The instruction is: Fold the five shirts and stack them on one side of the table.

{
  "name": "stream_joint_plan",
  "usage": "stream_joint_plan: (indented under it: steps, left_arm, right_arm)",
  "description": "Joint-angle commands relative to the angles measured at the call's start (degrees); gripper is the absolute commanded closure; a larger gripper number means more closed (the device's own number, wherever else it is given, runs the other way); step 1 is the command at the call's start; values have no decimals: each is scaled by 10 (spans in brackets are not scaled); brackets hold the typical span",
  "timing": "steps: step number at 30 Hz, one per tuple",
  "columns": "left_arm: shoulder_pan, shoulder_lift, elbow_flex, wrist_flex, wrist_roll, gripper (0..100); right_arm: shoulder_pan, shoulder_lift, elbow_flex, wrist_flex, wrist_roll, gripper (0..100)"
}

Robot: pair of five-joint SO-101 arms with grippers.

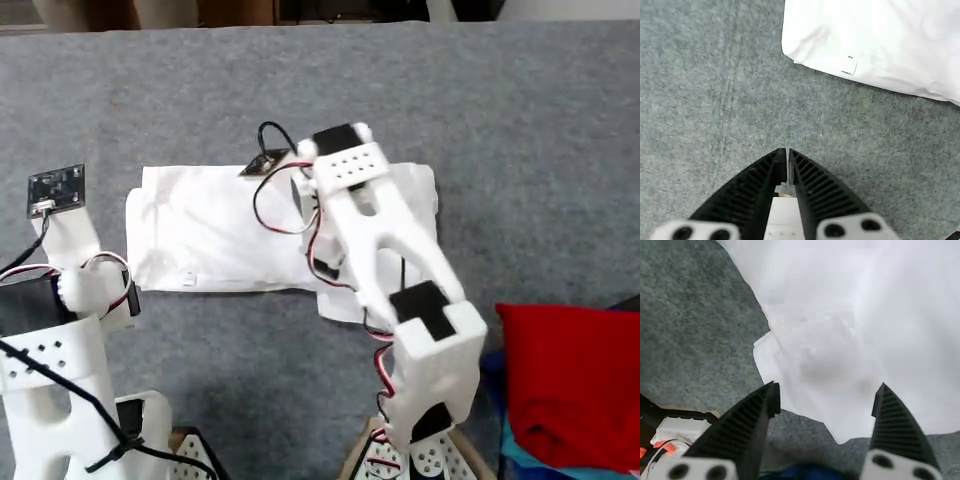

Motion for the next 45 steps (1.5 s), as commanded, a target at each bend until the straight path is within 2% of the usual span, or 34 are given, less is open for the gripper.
stream_joint_plan:
  steps: [1, 6, 12, 25, 37, 42, 45]
  left_arm:
    - [-5, -9, -2, 4, -4, 965]
    - [-6, -12, 4, 4, -4, 965]
    - [-6, -13, -1, 4, -5, 965]
    - [-5, -13, -1, 4, -5, 965]
    - [-6, -13, -1, 4, -5, 965]
    - [-6, -13, -1, 4, -5, 965]
    - [-6, -13, -1, 4, -5, 965]
  right_arm:
    - [-7, 21, -34, -28, -25, 688]
    - [-6, 72, -73, -33, -29, 724]
    - [1, 111, -108, -26, -30, 991]
    - [54, 81, -160, 45, -27, 991]
    - [17, -139, 21, 42, -28, 984]
    - [16, -170, 109, 28, -25, 843]
    - [9, -179, 148, 25, -24, 825]
